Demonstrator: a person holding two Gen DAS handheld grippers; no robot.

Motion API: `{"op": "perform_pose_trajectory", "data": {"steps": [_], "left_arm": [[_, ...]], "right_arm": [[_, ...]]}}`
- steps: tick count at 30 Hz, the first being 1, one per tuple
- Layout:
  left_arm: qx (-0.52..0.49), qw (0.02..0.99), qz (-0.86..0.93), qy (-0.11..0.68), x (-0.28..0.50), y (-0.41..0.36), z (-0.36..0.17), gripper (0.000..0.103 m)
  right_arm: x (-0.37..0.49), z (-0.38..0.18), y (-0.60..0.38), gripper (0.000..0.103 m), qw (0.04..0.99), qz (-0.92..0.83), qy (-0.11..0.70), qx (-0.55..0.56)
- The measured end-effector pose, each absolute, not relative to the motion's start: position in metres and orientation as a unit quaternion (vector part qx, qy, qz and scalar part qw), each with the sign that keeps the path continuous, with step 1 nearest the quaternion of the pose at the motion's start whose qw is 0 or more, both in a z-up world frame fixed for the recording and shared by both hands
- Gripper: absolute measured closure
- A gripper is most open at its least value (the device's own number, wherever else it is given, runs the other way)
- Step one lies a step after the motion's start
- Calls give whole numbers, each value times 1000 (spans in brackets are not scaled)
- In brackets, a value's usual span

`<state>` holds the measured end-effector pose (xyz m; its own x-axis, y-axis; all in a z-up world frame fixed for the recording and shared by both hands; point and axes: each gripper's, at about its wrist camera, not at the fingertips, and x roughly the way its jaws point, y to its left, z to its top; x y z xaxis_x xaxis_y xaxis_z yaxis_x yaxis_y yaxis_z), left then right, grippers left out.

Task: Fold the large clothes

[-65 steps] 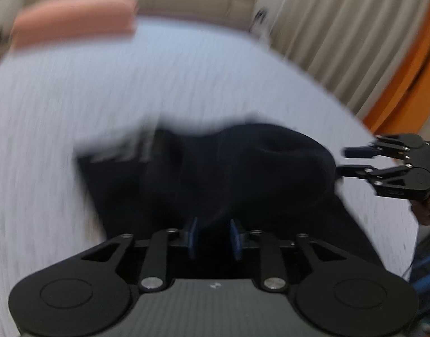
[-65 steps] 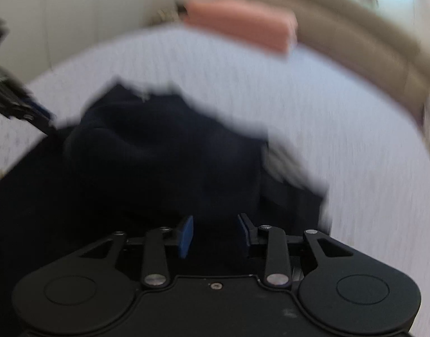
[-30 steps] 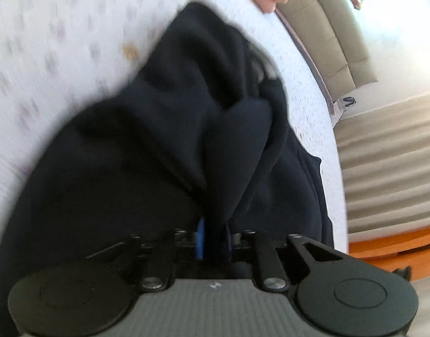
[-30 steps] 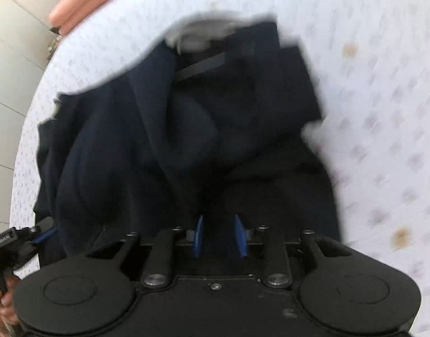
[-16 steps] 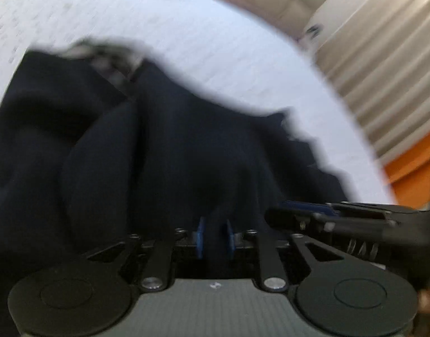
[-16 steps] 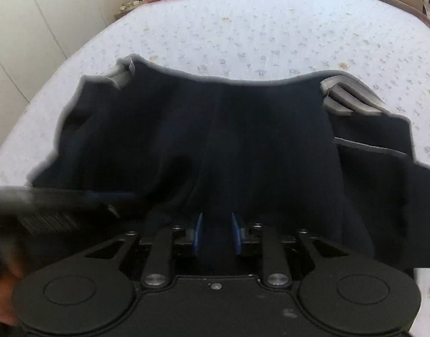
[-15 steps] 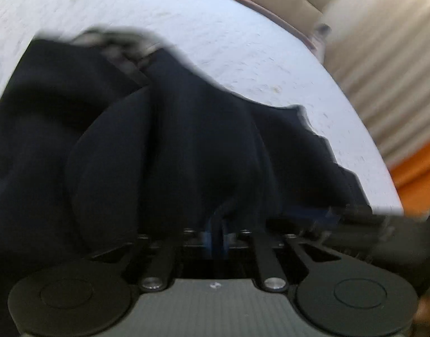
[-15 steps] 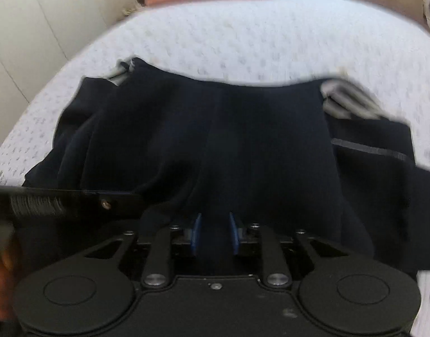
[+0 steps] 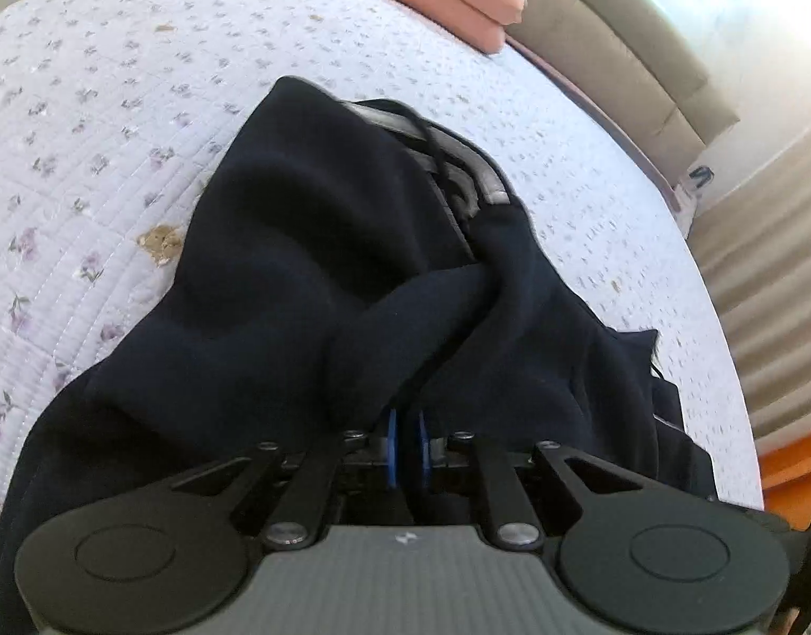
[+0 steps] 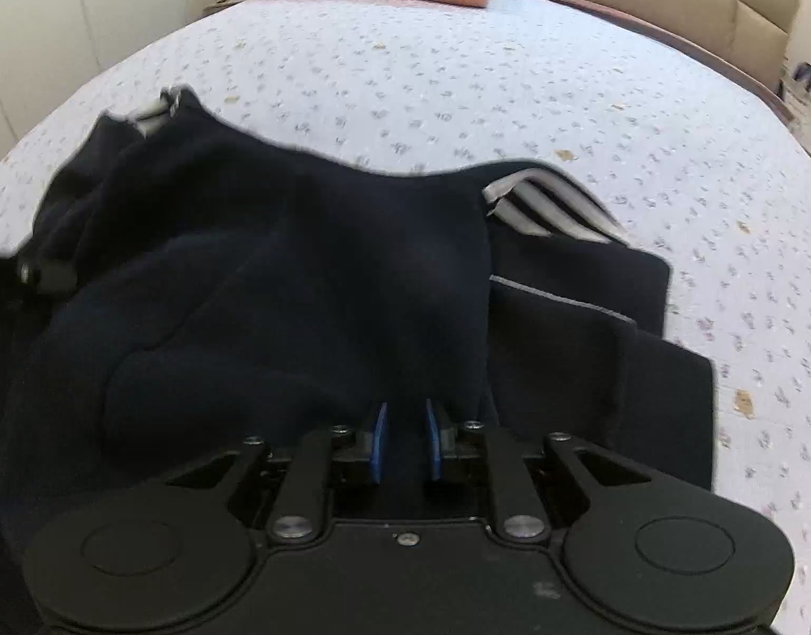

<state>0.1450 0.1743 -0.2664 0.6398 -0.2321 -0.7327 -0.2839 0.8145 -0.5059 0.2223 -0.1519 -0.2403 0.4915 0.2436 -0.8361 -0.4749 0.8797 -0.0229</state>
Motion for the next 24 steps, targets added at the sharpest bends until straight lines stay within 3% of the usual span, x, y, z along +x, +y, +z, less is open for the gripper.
{"op": "perform_pose_trajectory", "data": {"steps": [4, 6, 9, 13, 18, 21, 24], "left_arm": [[-254, 870, -30, 422, 130, 161, -247, 76], [-250, 870, -46, 423, 116, 160, -243, 76], [-250, 868, -49, 426, 85, 177, -235, 70], [-251, 867, -63, 426, 33, 206, -219, 54], [-228, 864, -64, 443, -18, 224, -217, 53], [-222, 870, -63, 436, -48, 223, -219, 53], [-208, 884, -63, 414, -69, 215, -221, 53]], "right_arm": [[185, -214, -167, 86, 871, 194, 440, -96], [158, -206, -177, 82, 874, 176, 444, -95], [114, -207, -191, 78, 867, 142, 471, -82], [60, -221, -203, 78, 850, 105, 514, -53], [11, -234, -218, 78, 841, 83, 534, -28], [-4, -233, -225, 68, 854, 86, 512, -36], [-13, -235, -235, 67, 868, 87, 489, -31]]}}
